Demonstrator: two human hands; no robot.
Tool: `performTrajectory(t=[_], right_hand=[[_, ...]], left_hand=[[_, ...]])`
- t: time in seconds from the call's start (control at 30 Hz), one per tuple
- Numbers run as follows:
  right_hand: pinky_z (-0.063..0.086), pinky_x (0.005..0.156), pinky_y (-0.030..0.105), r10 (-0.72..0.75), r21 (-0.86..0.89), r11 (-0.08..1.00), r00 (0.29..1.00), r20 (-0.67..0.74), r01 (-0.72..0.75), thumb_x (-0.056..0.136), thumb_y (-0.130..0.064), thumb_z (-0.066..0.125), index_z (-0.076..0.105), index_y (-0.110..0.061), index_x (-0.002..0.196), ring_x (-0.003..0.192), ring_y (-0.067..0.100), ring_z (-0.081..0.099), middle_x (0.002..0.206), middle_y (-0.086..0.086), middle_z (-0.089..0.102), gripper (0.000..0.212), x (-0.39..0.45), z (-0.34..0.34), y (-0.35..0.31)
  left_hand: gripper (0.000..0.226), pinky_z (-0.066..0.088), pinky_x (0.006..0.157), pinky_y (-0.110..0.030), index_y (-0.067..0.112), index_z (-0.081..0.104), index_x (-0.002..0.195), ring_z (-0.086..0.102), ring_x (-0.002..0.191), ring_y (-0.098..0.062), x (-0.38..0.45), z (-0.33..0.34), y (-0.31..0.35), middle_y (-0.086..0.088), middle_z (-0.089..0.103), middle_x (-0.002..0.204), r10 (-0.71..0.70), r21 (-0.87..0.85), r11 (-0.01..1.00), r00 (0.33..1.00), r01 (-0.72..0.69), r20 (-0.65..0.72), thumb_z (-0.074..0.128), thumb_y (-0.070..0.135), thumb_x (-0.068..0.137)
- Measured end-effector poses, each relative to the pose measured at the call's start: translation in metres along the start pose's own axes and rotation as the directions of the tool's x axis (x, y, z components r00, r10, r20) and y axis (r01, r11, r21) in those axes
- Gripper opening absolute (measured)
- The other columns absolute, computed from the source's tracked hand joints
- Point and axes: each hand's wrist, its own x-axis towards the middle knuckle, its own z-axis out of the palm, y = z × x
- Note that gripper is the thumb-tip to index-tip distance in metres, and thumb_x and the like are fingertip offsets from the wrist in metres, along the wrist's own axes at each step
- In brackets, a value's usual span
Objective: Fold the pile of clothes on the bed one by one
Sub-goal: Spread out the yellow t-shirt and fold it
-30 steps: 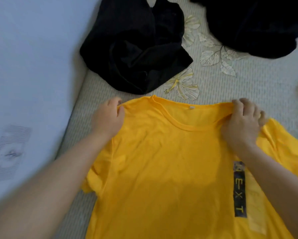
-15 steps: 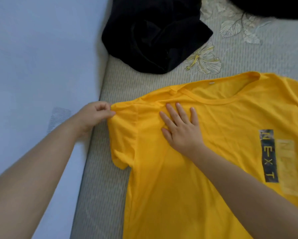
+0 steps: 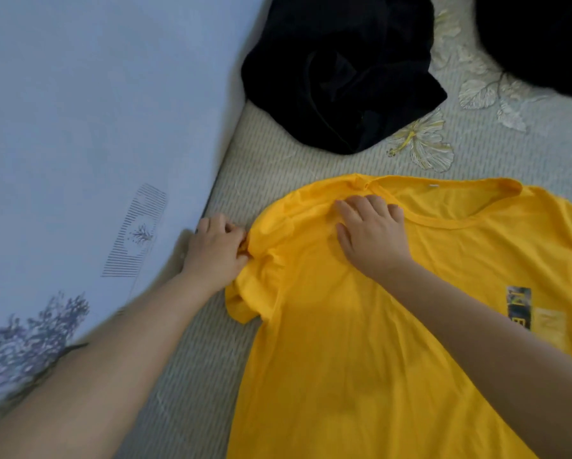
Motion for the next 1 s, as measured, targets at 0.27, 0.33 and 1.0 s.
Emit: performTrajectory(t=[0.27, 0.33, 1.0], right_hand=[[-0.003, 0.114, 0.045, 0.110, 0.030, 0.993, 0.981, 0.159, -0.116, 0.099, -0.037, 0.021, 0.015, -0.024, 0.146, 0.143, 0.016, -0.003, 0.156, -0.002, 0.002, 0.050, 0.043, 0.006, 0.016], [-0.005, 0.113, 0.046, 0.125, 0.016, 0.992, 0.980, 0.154, -0.129, 0.099, -0.037, 0.020, 0.012, -0.024, 0.147, 0.143, 0.016, -0.004, 0.156, -0.002, 0.001, 0.050, 0.048, 0.006, 0.016], [0.033, 0.094, 0.062, 0.196, 0.270, 0.950, 0.971, -0.139, -0.153, 0.080, -0.005, 0.052, 0.060, 0.010, 0.110, 0.122, 0.052, 0.039, 0.126, 0.032, 0.049, 0.034, -0.118, -0.006, 0.032]], left_hand=[[0.031, 0.024, 0.046, -0.019, 0.014, 0.038, 0.064, 0.034, 0.055, -0.010, -0.018, 0.001, -0.013, 0.005, 0.034, 0.059, -0.358, -0.768, 0.636, 0.912, 0.081, -0.200, 0.062, 0.007, 0.083], [0.019, 0.028, 0.055, -0.023, 0.011, 0.046, 0.084, 0.045, 0.067, -0.013, -0.025, 0.005, -0.010, 0.008, 0.044, 0.070, -0.523, -0.815, 0.563, 0.823, 0.139, -0.220, 0.065, 0.013, 0.082], [0.050, 0.030, 0.076, -0.013, 0.014, 0.039, 0.128, 0.046, 0.102, -0.012, -0.043, -0.026, 0.091, 0.001, 0.048, 0.116, -0.021, -0.793, 0.595, 0.984, -0.129, -0.176, 0.063, 0.024, 0.085]])
